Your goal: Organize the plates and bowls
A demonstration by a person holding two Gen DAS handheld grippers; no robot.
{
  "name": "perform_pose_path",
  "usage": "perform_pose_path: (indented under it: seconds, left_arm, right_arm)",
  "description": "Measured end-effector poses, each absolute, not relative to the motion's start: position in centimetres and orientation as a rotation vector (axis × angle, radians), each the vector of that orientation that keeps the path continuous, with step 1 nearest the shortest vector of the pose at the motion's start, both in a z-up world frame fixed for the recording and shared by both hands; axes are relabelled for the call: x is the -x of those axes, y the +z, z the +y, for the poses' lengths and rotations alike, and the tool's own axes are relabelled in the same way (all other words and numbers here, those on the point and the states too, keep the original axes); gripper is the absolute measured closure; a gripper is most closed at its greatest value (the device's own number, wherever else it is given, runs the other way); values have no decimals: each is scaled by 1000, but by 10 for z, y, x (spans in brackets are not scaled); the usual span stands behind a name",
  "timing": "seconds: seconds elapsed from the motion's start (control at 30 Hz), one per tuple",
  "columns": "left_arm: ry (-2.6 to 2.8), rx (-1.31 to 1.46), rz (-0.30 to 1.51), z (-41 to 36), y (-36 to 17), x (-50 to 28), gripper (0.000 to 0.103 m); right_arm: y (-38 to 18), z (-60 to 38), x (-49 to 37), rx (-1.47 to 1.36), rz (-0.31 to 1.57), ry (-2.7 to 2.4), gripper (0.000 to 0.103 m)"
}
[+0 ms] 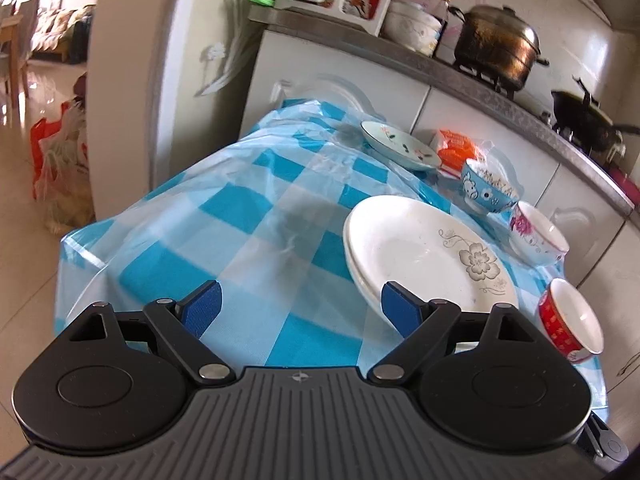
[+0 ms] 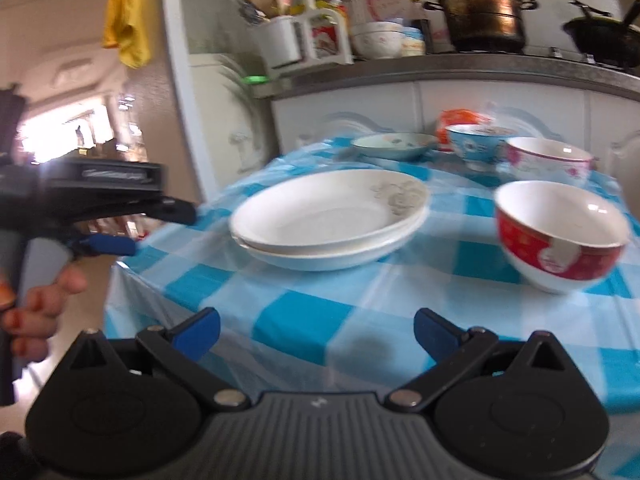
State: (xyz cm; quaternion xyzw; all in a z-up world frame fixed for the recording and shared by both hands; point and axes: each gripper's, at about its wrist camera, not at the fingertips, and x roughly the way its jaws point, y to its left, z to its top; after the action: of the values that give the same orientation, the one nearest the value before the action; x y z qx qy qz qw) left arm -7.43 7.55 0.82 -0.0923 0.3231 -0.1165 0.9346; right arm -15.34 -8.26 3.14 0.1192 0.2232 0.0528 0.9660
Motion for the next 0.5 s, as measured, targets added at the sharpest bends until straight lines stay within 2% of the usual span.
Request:
perform_pose_path:
  seconds: [0.27, 0.5]
  left_arm:
    - [-266, 85, 752, 37, 11, 31, 0]
    - [-250, 43, 823, 10, 59, 6, 0]
  right_arm:
    - [24, -99, 121, -338, 494, 372, 1]
    - [46, -132, 82, -512, 652, 479, 1]
